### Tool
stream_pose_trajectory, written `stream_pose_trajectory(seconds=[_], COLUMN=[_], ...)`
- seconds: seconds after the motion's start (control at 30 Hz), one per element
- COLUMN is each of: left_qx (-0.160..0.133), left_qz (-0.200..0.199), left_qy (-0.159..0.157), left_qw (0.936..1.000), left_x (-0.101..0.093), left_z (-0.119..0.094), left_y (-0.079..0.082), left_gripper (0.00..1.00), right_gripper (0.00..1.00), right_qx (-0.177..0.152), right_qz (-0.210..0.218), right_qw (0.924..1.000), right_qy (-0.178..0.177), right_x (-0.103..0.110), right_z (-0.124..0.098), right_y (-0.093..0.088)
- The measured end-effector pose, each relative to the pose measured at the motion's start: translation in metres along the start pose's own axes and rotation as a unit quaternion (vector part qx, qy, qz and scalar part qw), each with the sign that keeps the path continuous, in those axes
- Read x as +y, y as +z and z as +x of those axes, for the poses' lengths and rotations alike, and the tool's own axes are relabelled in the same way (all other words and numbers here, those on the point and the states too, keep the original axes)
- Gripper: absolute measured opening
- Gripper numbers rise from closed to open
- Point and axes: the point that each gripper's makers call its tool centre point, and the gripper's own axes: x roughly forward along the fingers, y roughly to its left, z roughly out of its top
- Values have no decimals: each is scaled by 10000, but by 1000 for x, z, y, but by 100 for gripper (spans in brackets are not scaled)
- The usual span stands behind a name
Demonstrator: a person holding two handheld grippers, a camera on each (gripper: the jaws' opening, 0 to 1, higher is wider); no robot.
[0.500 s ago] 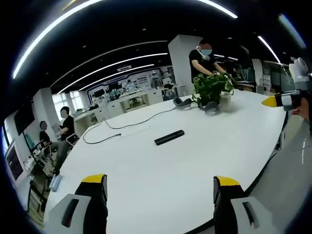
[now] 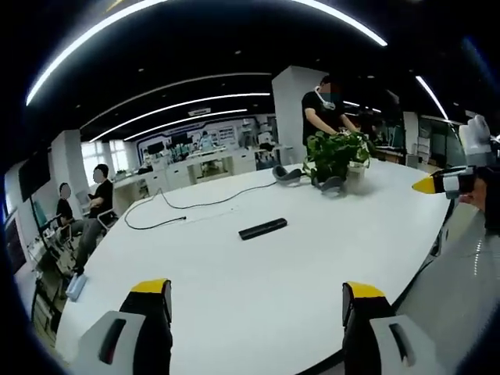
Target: Press the specified remote control buttons in sequence, fully releasing each button before pressing the next.
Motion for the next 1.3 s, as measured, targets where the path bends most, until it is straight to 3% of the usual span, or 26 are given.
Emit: stream_pose_trajectory(seconds=[0.37,0.67,0.87,1.3], left_qx=[110,127,185,248], left_qz=[-20,-55,87,85], left_qy=[83,37,-120,-132], left_qw=[9999,9999,9997,9996], left_x=[2,0,-10,-10], left_z=[2,5,7,7], left_y=[-3,-2,-2,-3], left_gripper=[94,95,95,95], right_gripper=[70,68,67,67], right_qx=[171,-10,44,-76], right_qz=[-157,0,74,110], right_qw=[9993,9991,9994,9995], right_qy=[279,423,342,299], right_x=[11,12,4,2], right_z=[4,3,5,2], right_y=[-5,1,-3,1])
